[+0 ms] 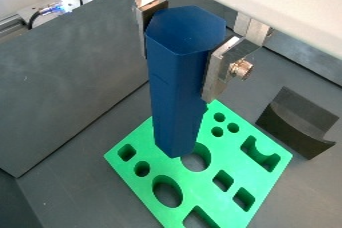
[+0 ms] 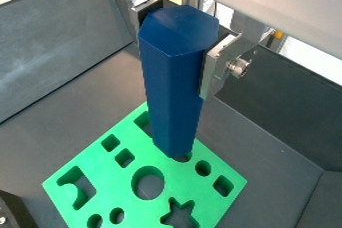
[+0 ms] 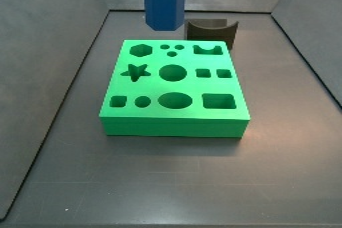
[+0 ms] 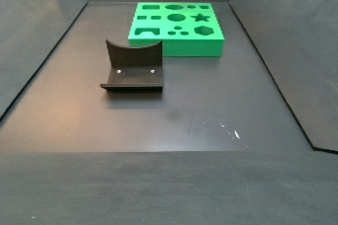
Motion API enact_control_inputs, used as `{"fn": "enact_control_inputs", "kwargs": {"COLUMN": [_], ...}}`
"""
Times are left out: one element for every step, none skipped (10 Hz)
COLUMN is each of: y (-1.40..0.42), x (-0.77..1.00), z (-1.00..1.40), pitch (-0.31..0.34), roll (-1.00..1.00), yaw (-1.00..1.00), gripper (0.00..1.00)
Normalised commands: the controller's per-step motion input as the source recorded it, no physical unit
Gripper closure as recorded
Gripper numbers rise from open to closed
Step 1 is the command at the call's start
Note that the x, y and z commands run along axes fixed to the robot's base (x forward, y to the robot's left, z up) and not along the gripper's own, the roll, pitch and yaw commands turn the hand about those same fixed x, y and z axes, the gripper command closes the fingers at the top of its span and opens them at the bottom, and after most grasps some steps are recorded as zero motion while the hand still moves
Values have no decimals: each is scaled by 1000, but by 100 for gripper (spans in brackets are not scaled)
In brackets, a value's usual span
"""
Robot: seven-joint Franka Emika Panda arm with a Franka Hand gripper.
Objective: Insert the hexagon object.
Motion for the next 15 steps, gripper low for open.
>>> {"fn": "enact_control_inputs", "kwargs": {"y": [86,251,0,0,151,231,417,686,800,777,723,623,429,326,263], "x": [0,-129,-117,-126,0,0,-29,-166,-240,-240,-174,-109,-40,0,20], "z": [0,-3,-14,-49,-160,-203,-234,-300,-371,-486,-606,-811,-829,-626,-543], "pitch": [0,23,0,10,0,0,0,0,0,0,-9,-39,-53,-164,-173], "roll": [0,0,0,0,0,-3,0,0,0,0,0,-59,-107,-147,-180], "yaw": [0,-691,-966,-963,-829,-766,-580,-300,-171,-194,-260,-314,-483,-534,-571], "gripper": [100,100,100,100,100,100,100,100,100,100,100,100,100,100,100]}}
